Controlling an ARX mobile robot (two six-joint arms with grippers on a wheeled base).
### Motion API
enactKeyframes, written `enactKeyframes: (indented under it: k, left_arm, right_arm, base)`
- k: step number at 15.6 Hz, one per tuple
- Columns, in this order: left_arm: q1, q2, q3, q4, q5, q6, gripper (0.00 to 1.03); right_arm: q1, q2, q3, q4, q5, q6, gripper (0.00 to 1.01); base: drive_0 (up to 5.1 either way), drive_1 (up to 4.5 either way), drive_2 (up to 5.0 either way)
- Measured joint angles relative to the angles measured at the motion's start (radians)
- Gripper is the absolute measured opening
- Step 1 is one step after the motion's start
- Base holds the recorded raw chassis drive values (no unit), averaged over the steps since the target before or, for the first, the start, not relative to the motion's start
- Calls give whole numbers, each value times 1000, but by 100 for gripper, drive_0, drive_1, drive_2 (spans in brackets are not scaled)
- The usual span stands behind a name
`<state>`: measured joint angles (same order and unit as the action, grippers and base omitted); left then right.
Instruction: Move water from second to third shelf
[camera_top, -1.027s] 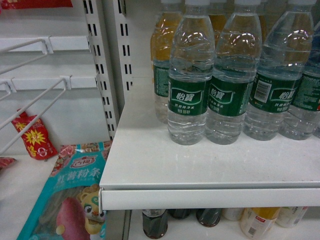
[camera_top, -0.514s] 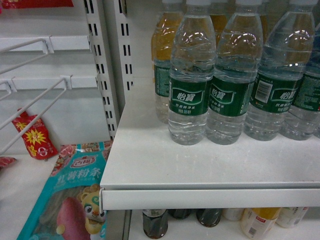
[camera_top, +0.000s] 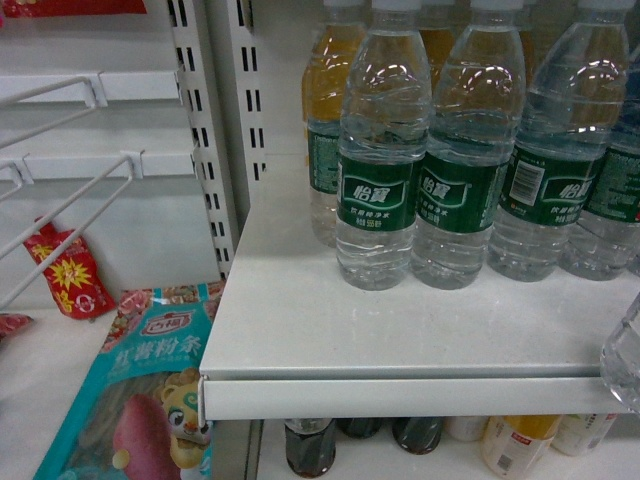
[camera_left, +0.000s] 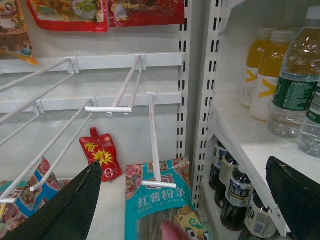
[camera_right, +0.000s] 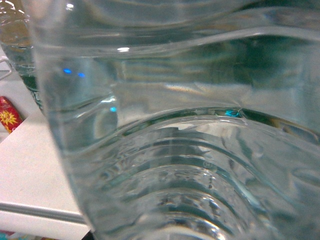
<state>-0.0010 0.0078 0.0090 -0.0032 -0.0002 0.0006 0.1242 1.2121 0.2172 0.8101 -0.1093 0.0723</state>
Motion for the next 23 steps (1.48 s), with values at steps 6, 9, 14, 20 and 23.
enactKeyframes:
  k: [6, 9, 14, 20, 23]
  left_arm:
    - [0, 0, 0, 0, 0, 0, 98]
    - [0, 0, 0, 0, 0, 0, 98]
    - [0, 0, 0, 0, 0, 0, 98]
    - [0, 0, 0, 0, 0, 0, 98]
    - [0, 0, 0, 0, 0, 0, 98]
  right_arm:
    - [33, 166, 142, 38, 35, -22, 40]
    - [70, 213, 198, 24, 46, -22, 40]
    - [92, 294, 277, -13, 84, -30, 40]
    - [111, 352, 319, -24, 115, -41, 40]
    - [112, 369, 328, -13, 117, -40, 40]
  base:
    - [0, 0, 0]
    - [0, 0, 0]
    - [0, 0, 0]
    - [0, 0, 0]
    - [0, 0, 0]
